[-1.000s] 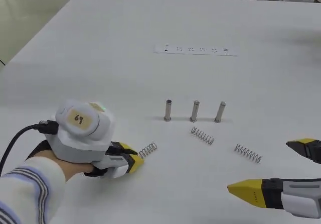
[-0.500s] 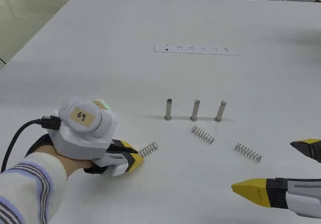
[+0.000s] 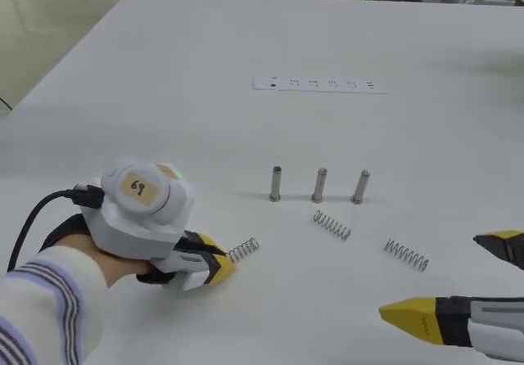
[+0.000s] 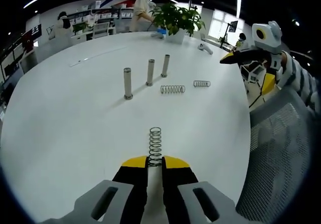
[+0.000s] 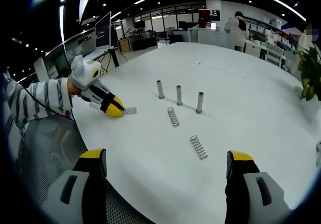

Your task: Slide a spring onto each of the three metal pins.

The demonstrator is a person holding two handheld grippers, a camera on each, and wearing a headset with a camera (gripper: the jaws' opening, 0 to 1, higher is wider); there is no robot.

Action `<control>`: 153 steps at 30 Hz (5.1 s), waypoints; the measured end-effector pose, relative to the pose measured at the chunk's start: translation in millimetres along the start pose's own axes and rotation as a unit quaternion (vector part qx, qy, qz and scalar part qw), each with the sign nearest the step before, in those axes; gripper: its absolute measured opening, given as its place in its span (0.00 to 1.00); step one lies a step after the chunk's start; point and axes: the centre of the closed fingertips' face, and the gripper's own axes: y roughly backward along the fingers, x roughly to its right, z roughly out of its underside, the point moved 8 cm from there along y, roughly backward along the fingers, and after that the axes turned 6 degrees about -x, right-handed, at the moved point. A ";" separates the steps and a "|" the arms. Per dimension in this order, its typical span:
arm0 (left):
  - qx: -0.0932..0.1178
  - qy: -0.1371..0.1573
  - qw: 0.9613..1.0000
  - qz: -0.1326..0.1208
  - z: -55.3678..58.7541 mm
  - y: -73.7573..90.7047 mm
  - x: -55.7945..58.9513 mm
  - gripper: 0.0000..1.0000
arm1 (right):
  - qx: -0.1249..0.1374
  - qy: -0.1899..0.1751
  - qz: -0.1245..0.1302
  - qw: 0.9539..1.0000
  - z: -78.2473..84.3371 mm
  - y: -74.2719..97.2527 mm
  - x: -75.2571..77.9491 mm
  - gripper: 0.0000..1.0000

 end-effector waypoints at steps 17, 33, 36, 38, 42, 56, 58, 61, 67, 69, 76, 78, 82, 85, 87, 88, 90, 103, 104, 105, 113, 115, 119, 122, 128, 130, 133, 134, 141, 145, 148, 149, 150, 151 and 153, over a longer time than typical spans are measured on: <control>-0.016 -0.036 0.999 -0.018 0.8 0.4 -7.7 0.02 | 0.001 -0.002 0.001 1.000 1.0 1.9 3.3 0.97; 0.008 -0.062 0.998 -0.005 -12.4 19.1 -9.3 0.02 | -0.009 -0.005 0.012 1.000 7.0 6.7 3.9 0.96; 0.014 -0.049 0.999 -0.001 -13.8 21.5 -12.1 0.02 | -0.008 -0.007 0.011 1.000 7.6 6.3 4.1 0.95; 0.015 -0.048 0.999 0.000 -14.3 23.1 -11.9 0.02 | -0.008 -0.006 0.009 1.000 7.5 5.8 4.1 0.95; 0.020 -0.043 0.999 0.007 -16.3 26.7 -9.6 0.02 | -0.010 -0.001 0.006 1.000 6.3 3.1 3.6 0.94; 0.002 -0.068 0.997 0.030 -19.7 20.3 -0.1 0.02 | -0.017 0.028 -0.033 0.999 -1.0 -11.7 -6.2 0.90; -0.002 -0.074 0.997 0.031 -20.2 19.3 1.2 0.02 | -0.024 0.041 -0.035 0.998 -2.6 -14.5 -8.4 0.90; -0.005 -0.081 0.996 0.034 -20.8 18.9 2.8 0.02 | -0.024 0.049 -0.039 0.998 -7.4 -18.6 -9.7 0.90; 0.004 -0.088 0.995 0.041 -24.7 19.1 5.6 0.02 | -0.033 0.079 -0.044 0.995 -16.8 -24.5 -12.4 0.89; 0.005 -0.091 0.995 0.042 -26.1 19.5 6.5 0.02 | -0.033 0.086 -0.045 0.995 -20.3 -26.5 -12.3 0.89; 0.008 -0.099 0.994 0.053 -28.8 19.8 9.9 0.02 | -0.032 0.107 -0.068 0.991 -28.7 -33.7 -13.4 0.87; 0.005 -0.102 0.993 0.054 -28.9 19.9 10.3 0.02 | -0.036 0.118 -0.077 0.989 -29.9 -34.9 -14.6 0.87; 0.004 -0.104 0.993 0.057 -28.8 20.3 10.9 0.02 | -0.050 0.142 -0.088 0.985 -30.3 -37.5 -16.2 0.87; 0.001 -0.108 0.992 0.059 -28.4 20.5 11.6 0.02 | -0.054 0.151 -0.095 0.983 -31.2 -40.0 -17.5 0.87; 0.000 -0.111 0.992 0.061 -28.6 20.6 12.8 0.02 | -0.053 0.157 -0.101 0.981 -32.5 -41.8 -19.3 0.87; 0.000 -0.112 0.992 0.064 -28.8 20.7 13.7 0.02 | -0.052 0.161 -0.107 0.980 -33.3 -43.0 -20.8 0.87; 0.002 -0.113 0.992 0.065 -29.7 21.0 14.6 0.02 | -0.057 0.172 -0.117 0.977 -34.0 -45.0 -23.7 0.87; 0.004 -0.136 0.987 0.082 -35.2 19.2 22.6 0.02 | -0.067 0.210 -0.151 0.964 -35.8 -57.6 -30.3 0.87; 0.004 -0.138 0.987 0.083 -35.5 18.8 23.2 0.02 | -0.068 0.213 -0.152 0.963 -35.4 -58.2 -30.2 0.86; 0.003 -0.140 0.987 0.084 -36.5 18.1 24.2 0.02 | -0.071 0.217 -0.153 0.962 -34.7 -59.3 -30.2 0.86; 0.003 -0.160 0.982 0.096 -42.4 15.8 30.7 0.02 | -0.077 0.228 -0.167 0.956 -32.9 -64.9 -33.5 0.83; 0.004 -0.163 0.982 0.099 -43.6 15.5 31.5 0.02 | -0.078 0.233 -0.169 0.955 -33.0 -65.8 -34.1 0.82; 0.004 -0.168 0.981 0.100 -46.2 14.7 32.5 0.02 | -0.076 0.234 -0.170 0.954 -34.3 -66.4 -34.5 0.80; 0.005 -0.174 0.979 0.105 -48.2 14.2 34.4 0.02 | -0.078 0.237 -0.173 0.953 -34.1 -66.8 -34.3 0.78; 0.002 -0.184 0.977 0.111 -50.9 11.3 35.6 0.02 | -0.078 0.236 -0.173 0.953 -35.8 -68.9 -33.7 0.75; 0.001 -0.188 0.976 0.114 -51.4 11.3 36.8 0.02 | -0.074 0.238 -0.174 0.953 -36.9 -69.4 -34.2 0.71; -0.001 -0.193 0.974 0.118 -51.6 11.1 37.7 0.02 | -0.073 0.241 -0.174 0.952 -38.1 -70.5 -34.9 0.68; -0.002 -0.194 0.974 0.119 -51.5 10.8 37.8 0.02 | -0.072 0.242 -0.175 0.952 -38.6 -70.9 -35.3 0.68; -0.007 -0.204 0.970 0.129 -50.8 7.9 42.8 0.02 | -0.072 0.262 -0.178 0.946 -39.1 -75.3 -39.6 0.61; -0.014 -0.212 0.968 0.133 -49.4 6.0 45.9 0.02 | -0.072 0.267 -0.185 0.943 -39.1 -77.6 -42.2 0.57; -0.015 -0.214 0.967 0.134 -49.5 5.4 47.0 0.02 | -0.074 0.273 -0.193 0.940 -39.0 -78.3 -44.1 0.44; -0.015 -0.215 0.967 0.135 -49.7 5.1 47.7 0.02 | -0.074 0.274 -0.194 0.939 -39.2 -78.6 -44.4 0.39; -0.015 -0.215 0.967 0.136 -49.8 5.0 48.2 0.02 | -0.072 0.272 -0.193 0.940 -39.7 -79.5 -44.4 0.35; -0.014 -0.216 0.967 0.138 -50.1 4.8 49.0 0.02 | -0.071 0.272 -0.192 0.940 -40.1 -80.2 -44.4 0.32; -0.013 -0.216 0.966 0.140 -50.4 4.9 50.0 0.02 | -0.070 0.274 -0.194 0.939 -40.4 -80.7 -44.5 0.32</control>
